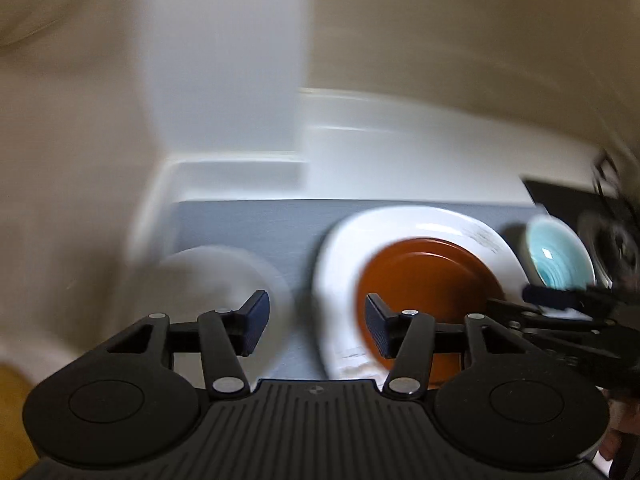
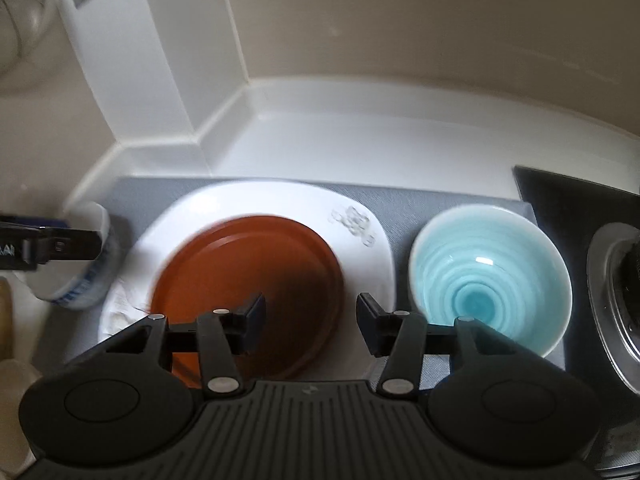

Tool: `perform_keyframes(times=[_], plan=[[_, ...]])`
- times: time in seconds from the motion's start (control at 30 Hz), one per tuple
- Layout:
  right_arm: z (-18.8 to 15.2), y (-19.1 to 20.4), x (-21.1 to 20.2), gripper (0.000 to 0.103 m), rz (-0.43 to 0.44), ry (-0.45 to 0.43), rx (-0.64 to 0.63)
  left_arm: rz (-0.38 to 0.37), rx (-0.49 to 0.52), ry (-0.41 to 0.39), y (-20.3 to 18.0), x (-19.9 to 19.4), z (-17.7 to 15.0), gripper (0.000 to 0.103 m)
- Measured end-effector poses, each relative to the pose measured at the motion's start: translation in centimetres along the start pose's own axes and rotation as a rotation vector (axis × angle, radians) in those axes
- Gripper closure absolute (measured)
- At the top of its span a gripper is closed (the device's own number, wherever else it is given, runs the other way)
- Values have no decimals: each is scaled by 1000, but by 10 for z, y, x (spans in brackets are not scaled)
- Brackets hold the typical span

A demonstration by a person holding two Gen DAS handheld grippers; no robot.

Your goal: Organize plates and bowls

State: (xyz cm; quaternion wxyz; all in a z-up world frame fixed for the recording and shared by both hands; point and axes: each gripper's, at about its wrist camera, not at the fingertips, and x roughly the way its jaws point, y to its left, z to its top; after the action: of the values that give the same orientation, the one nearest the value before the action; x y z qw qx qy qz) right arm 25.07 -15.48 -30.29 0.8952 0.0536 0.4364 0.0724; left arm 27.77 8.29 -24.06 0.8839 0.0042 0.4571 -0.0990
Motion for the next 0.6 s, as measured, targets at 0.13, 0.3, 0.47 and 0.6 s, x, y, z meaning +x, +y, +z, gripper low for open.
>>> perform_keyframes(times=[0.13, 0.3, 0.47, 0.6], plan=[[6, 30, -9, 48, 107, -17, -25, 5, -216, 17, 65, -15, -14, 50], [19, 92, 12, 48, 221, 18, -125, -34, -341, 77, 109, -2, -25, 75], [34, 140, 44, 50, 262, 49, -205, -16, -361, 46, 115, 6, -25, 78], [36, 147, 69, 61, 276, 97, -172, -37, -449, 109, 127, 16, -34, 83]])
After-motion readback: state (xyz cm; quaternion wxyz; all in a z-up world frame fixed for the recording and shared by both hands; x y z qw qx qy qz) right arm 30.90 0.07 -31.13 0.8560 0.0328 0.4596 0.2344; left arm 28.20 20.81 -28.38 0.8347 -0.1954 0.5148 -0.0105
